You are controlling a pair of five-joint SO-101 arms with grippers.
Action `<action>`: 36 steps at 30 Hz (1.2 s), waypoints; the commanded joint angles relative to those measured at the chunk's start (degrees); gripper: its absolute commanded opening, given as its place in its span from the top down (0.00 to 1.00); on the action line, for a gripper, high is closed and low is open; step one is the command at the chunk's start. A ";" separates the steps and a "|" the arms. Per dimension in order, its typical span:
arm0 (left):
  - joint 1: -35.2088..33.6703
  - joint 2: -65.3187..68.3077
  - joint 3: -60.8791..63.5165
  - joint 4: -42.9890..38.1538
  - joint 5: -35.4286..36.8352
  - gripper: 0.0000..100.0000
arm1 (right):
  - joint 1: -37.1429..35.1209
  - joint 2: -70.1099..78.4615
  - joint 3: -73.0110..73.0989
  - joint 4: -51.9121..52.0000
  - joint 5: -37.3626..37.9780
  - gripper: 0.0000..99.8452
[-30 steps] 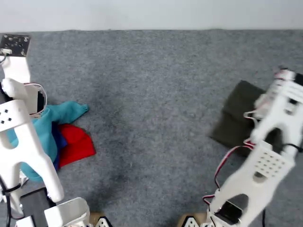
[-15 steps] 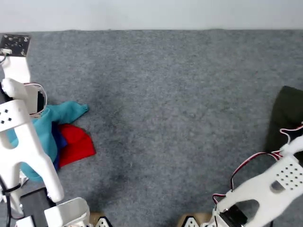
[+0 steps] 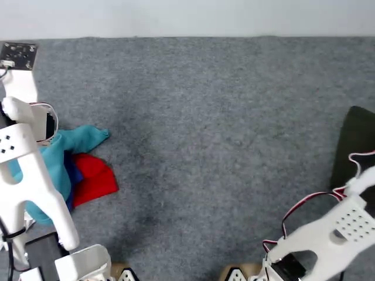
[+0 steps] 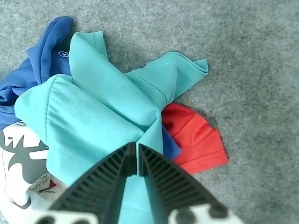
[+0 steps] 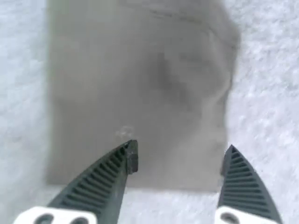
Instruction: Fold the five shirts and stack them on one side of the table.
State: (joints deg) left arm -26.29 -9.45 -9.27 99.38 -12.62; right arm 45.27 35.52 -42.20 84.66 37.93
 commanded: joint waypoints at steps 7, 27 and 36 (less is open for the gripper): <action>-0.09 -2.64 0.04 1.14 -0.26 0.99 | -8.13 1.54 -3.34 15.08 -0.70 0.98; -1.05 -8.97 12.62 1.05 -9.32 0.87 | -16.48 -31.16 34.02 18.15 -10.29 0.99; -7.38 3.52 12.70 -1.67 -14.15 0.80 | -18.07 -40.75 49.05 18.07 -10.73 0.99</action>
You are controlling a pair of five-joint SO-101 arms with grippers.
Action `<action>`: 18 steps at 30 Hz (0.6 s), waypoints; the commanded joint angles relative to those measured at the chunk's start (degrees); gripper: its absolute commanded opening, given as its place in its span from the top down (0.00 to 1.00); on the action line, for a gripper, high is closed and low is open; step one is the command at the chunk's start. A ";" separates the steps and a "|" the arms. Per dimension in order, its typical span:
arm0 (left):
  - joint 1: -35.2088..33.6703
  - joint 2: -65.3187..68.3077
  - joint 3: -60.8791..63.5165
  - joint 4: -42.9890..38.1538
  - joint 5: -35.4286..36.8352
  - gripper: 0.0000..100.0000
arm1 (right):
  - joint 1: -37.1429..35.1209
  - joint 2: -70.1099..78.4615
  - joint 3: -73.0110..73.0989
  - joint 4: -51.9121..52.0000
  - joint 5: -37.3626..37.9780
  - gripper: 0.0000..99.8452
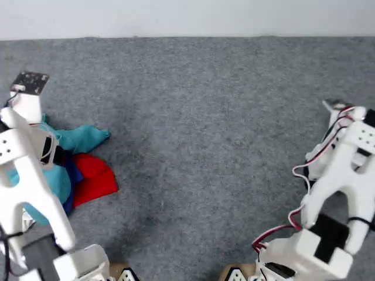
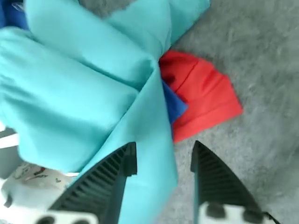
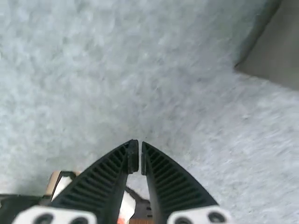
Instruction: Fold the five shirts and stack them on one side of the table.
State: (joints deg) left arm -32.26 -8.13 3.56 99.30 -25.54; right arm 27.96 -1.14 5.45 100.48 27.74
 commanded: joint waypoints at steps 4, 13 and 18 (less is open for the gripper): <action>-1.41 7.30 -0.13 -3.78 -1.67 0.83 | -0.57 -6.55 4.04 2.24 -0.53 0.99; 5.98 7.38 -0.66 -1.23 -7.03 0.99 | -0.57 -13.67 7.65 2.24 -0.53 0.99; 11.34 -1.49 -0.66 -1.41 -6.95 0.99 | -0.57 -17.01 9.67 2.24 -0.53 0.99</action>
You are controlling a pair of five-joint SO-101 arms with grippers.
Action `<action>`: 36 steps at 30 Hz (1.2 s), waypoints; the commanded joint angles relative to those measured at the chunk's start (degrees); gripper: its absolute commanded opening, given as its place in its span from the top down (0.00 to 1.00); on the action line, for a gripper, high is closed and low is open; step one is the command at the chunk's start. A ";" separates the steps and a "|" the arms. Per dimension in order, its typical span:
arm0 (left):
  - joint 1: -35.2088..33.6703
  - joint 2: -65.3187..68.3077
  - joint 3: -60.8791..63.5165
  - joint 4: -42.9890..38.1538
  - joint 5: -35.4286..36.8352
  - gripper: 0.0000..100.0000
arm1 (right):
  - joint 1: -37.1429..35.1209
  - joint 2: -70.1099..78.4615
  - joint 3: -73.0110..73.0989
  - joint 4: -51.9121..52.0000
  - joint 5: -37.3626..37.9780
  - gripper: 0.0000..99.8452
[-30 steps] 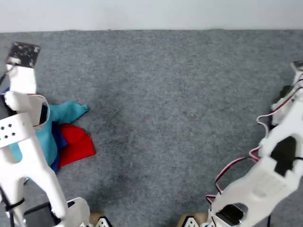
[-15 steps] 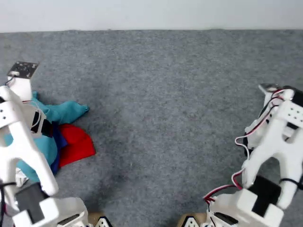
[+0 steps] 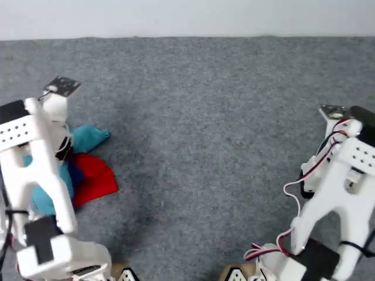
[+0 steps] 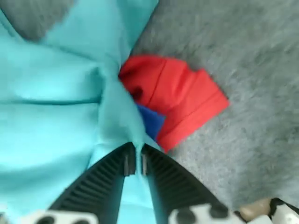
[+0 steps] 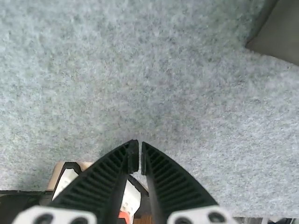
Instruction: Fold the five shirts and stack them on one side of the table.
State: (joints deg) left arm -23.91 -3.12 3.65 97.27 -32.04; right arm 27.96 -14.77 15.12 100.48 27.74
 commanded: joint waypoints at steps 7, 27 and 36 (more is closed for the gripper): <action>9.85 -12.57 -3.47 0.44 6.33 0.99 | -0.57 -6.64 2.46 2.24 -0.53 0.99; 51.96 -8.18 -14.55 -16.44 23.12 0.99 | -0.57 -10.59 5.98 2.33 -0.44 0.99; 37.98 -7.56 -14.37 -5.19 22.07 0.98 | -10.86 -10.59 5.89 2.42 -0.44 0.99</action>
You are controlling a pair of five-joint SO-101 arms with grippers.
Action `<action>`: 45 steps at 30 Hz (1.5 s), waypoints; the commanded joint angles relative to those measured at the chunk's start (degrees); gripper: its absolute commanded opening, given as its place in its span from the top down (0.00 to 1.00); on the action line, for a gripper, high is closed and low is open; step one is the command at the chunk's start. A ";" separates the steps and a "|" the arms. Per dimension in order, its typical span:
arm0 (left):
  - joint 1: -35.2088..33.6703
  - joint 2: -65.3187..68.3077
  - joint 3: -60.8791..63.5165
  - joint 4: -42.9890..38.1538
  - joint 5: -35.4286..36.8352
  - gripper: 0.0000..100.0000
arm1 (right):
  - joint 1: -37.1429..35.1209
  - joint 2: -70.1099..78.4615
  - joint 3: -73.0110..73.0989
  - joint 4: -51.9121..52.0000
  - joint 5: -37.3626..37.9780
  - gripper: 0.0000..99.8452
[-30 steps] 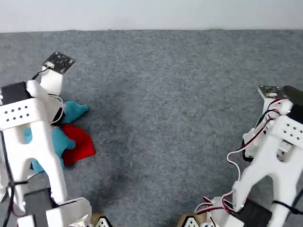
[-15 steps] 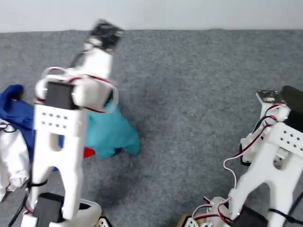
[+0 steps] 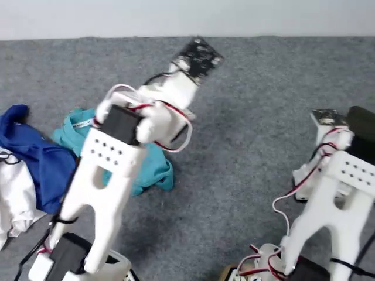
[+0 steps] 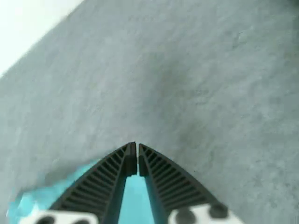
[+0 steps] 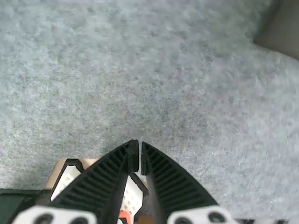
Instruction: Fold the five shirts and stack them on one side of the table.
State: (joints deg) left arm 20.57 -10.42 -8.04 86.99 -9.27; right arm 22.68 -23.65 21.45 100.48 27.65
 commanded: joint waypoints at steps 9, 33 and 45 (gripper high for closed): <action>-37.54 -0.35 -2.68 12.04 -13.71 0.98 | -39.96 -1.10 -1.32 -2.77 -5.98 0.85; -63.56 0.26 2.07 11.69 -19.87 0.98 | -71.78 47.43 -39.91 -10.24 -11.34 0.74; -64.79 0.26 2.24 11.69 -19.78 0.98 | -64.84 60.97 -51.69 -8.75 -10.99 0.98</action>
State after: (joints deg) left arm -44.04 -9.89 -5.67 98.51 -28.79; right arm -46.24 38.07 -26.11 90.99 16.84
